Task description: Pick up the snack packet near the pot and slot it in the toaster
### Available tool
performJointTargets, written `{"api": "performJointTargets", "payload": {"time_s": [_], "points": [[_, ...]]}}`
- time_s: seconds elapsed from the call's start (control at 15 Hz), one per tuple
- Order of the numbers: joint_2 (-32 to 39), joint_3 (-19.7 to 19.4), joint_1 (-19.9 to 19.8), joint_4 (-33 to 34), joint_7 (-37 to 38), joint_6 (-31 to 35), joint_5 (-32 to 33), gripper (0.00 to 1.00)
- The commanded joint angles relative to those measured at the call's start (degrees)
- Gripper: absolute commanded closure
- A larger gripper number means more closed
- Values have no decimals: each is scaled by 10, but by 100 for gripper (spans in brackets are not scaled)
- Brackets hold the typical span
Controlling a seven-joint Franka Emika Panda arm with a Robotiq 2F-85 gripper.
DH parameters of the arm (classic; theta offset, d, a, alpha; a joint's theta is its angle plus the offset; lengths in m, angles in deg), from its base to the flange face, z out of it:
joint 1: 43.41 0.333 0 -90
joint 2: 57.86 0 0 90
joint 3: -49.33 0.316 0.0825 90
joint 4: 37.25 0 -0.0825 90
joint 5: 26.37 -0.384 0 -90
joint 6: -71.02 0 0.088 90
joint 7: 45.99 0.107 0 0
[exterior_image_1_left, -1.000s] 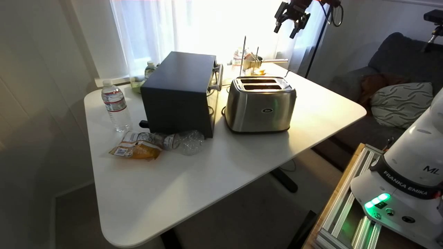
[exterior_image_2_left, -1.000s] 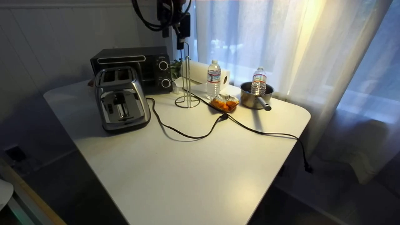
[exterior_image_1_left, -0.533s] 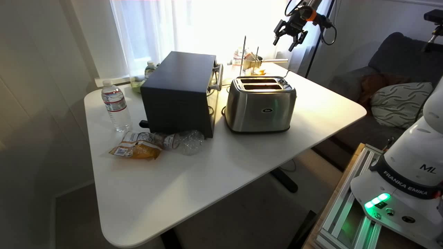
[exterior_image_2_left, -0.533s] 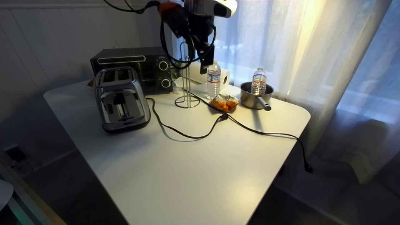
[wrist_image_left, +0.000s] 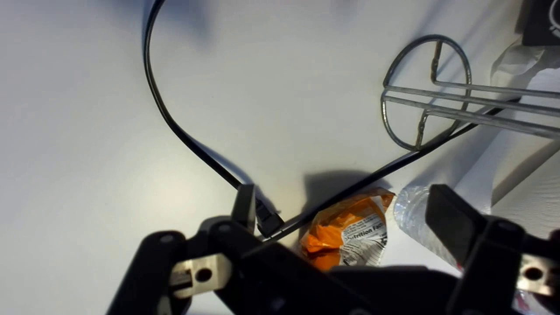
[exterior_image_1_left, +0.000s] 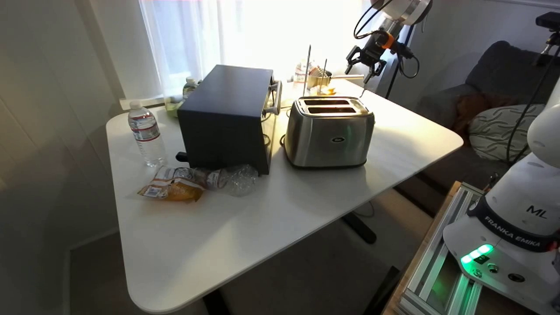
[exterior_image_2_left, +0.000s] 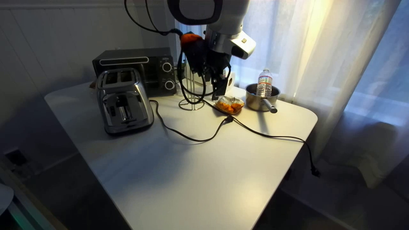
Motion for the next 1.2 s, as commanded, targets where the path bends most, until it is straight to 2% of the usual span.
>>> {"api": "performJointTargets", "payload": {"time_s": [0.0, 0.33, 0.47, 1.13], "points": [[10, 13, -15, 7, 4, 0, 6, 0], [23, 16, -19, 20, 7, -1, 6, 0], [48, 22, -30, 39, 19, -22, -14, 0], [150, 65, -91, 121, 2, -22, -148, 0]]}}
